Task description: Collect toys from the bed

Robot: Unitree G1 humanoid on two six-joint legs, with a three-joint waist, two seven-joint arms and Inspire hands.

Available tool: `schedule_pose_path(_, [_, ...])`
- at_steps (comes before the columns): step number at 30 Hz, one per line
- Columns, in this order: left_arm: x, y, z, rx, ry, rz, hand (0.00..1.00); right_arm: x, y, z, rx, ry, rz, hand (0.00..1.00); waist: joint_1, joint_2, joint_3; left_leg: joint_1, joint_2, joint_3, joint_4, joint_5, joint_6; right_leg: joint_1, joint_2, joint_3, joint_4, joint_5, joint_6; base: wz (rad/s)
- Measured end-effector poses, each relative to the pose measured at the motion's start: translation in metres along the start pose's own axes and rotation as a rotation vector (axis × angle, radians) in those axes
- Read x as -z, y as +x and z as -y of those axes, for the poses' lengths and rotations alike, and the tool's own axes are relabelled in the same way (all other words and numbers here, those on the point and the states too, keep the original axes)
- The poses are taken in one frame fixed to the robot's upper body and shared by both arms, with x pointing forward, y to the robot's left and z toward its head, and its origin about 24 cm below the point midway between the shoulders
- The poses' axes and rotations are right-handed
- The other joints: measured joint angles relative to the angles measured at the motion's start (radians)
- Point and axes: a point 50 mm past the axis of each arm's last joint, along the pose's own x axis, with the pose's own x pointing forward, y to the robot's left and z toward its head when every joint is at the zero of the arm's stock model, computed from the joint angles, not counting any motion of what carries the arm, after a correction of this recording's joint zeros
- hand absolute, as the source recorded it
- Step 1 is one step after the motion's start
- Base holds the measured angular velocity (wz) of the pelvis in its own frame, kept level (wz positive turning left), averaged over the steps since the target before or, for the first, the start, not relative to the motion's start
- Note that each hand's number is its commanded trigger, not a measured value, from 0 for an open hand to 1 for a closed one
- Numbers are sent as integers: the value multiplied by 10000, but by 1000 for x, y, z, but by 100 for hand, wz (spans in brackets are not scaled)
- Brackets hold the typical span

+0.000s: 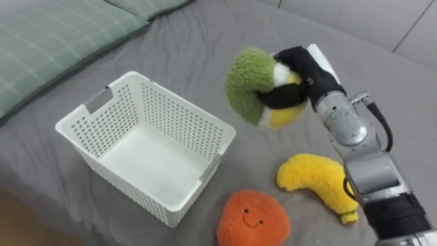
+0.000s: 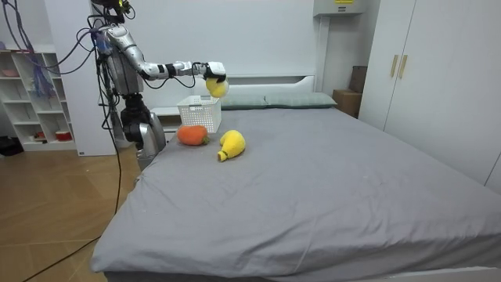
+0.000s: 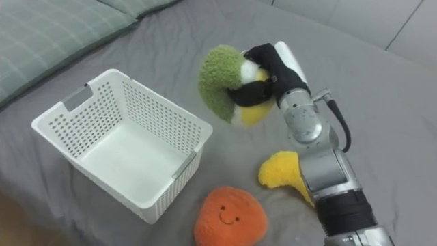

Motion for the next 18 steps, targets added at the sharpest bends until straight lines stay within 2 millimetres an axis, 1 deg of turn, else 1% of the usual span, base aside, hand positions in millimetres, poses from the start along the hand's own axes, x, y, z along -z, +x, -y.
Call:
schedule_pose_path(2, [-3, 0, 0, 11, 36, 82, 0, -4, 2, -5, -224, -42, 51, 100, 130, -26, 1, -133, -49, -185, 8, 63, 1, -44, -25, -223, 1, 0, 0, 31])
schedule_pose_path(3, [-4, 1, 0, 27, 55, 79, 0, -6, 2, -9, -401, -56, 113, 100, 253, -27, 4, -192, -74, -269, 12, 95, 0, -77, -36, -297, 1, 0, 0, 28])
schedule_pose_path(4, [-4, 1, 1, 41, 62, 46, 0, -8, 5, -12, -541, 27, 122, 100, 339, -27, 6, -238, -127, -391, 13, 131, 0, -77, -55, -482, 1, -2, 3, 26])
schedule_pose_path(7, [-5, 1, 2, 96, 147, 41, 0, -11, 11, -17, -728, 44, 49, 100, 438, -11, 19, -366, -186, -628, 69, 190, 5, -85, -83, -624, 1, -8, 14, 27])
schedule_pose_path(9, [-6, 1, 2, 121, 168, 41, 0, -13, 13, -20, -822, -11, 78, 100, 667, -31, 19, -483, -235, -773, 164, 201, 8, -95, -97, -657, 2, -18, 30, 27])
schedule_pose_path(10, [-7, 1, 2, 159, 162, 43, 0, -15, 13, -20, -841, -10, 121, 100, 779, -53, 29, -535, -298, -902, 187, 231, 20, -98, -135, -734, 3, -41, 67, 28])
schedule_pose_path(13, [-11, 2, 0, 238, 175, 98, 0, -16, 13, -22, -885, 44, 157, 100, 1008, -101, 33, -639, -397, -1129, 207, 308, 37, -96, -180, -883, 9, -46, 76, 26])
schedule_pose_path(14, [-12, 2, -1, 209, 173, 126, 0, -16, 13, -22, -897, 66, 168, 69, 1055, -120, 42, -666, -412, -1172, 226, 318, 42, -97, -182, -913, 8, -46, 76, 24])
schedule_pose_path(15, [-14, 2, -2, 164, 156, 169, 0, -17, 13, -24, -949, 28, 174, 33, 1158, -154, 48, -702, -438, -1253, 282, 319, 41, -99, -187, -1008, 7, -48, 78, 18])
schedule_pose_path(16, [-14, 2, -2, 148, 151, 186, 0, -17, 13, -25, -987, -4, 180, 11, 1173, -174, 53, -717, -455, -1299, 301, 322, 40, -98, -191, -1052, 6, -51, 82, 22])
schedule_pose_path(17, [-15, 2, -3, 123, 143, 193, 0, -18, 14, -28, -1106, -101, 163, 0, 1238, -210, 57, -746, -489, -1383, 303, 351, 41, -99, -201, -1075, 6, -61, 100, 23])
schedule_pose_path(18, [-16, 2, -3, 106, 135, 205, 0, -19, 13, -31, -1227, -168, 124, 0, 1284, -241, 54, -776, -522, -1463, 307, 379, 42, -100, -212, -1092, 5, -69, 112, 24])
